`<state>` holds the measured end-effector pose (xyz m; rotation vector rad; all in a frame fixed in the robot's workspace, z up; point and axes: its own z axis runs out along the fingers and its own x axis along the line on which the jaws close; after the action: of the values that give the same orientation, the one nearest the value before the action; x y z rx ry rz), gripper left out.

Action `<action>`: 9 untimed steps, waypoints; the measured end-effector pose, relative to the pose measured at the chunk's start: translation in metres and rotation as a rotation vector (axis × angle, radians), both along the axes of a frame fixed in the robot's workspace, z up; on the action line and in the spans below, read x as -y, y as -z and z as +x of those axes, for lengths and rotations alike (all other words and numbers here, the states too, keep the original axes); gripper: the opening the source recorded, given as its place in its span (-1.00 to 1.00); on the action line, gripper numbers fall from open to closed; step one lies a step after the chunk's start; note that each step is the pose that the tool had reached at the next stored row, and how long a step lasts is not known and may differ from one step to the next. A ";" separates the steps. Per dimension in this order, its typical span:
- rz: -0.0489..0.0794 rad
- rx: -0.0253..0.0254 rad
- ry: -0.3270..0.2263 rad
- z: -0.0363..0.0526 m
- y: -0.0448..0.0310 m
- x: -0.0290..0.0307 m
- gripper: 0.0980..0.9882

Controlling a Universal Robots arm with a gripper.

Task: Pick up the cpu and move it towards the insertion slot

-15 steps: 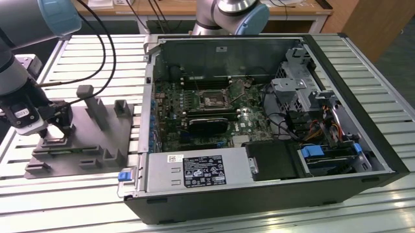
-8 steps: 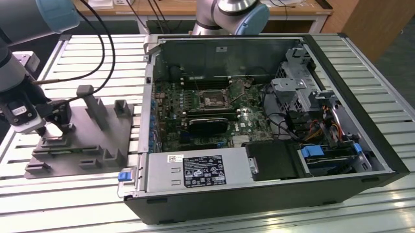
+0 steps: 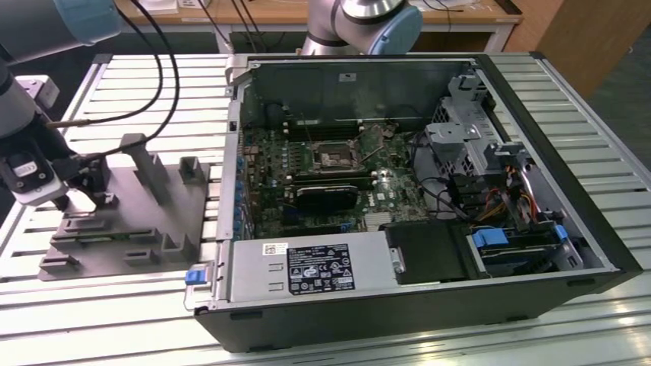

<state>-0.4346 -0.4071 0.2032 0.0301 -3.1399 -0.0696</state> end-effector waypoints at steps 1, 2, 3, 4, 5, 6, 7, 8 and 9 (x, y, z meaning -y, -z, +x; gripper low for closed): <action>0.000 0.0000 0.000 0.0000 -0.0005 0.0000 0.00; 0.000 -0.0001 0.000 0.0000 -0.0011 0.0000 0.00; 0.000 -0.0001 0.000 0.0000 -0.0017 0.0000 0.00; 0.000 -0.0001 0.000 -0.0001 -0.0024 0.0000 0.00; 0.000 -0.0001 0.000 -0.0001 -0.0032 0.0000 0.00; 0.000 -0.0001 0.000 -0.0001 -0.0041 0.0000 0.00; 0.000 -0.0001 0.000 -0.0002 -0.0050 0.0000 0.00; 0.000 -0.0002 0.000 -0.0002 -0.0057 0.0000 0.00; 0.000 0.0000 0.000 -0.0001 -0.0061 0.0000 0.00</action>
<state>-0.4347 -0.4071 0.2093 0.0300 -3.1399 -0.0697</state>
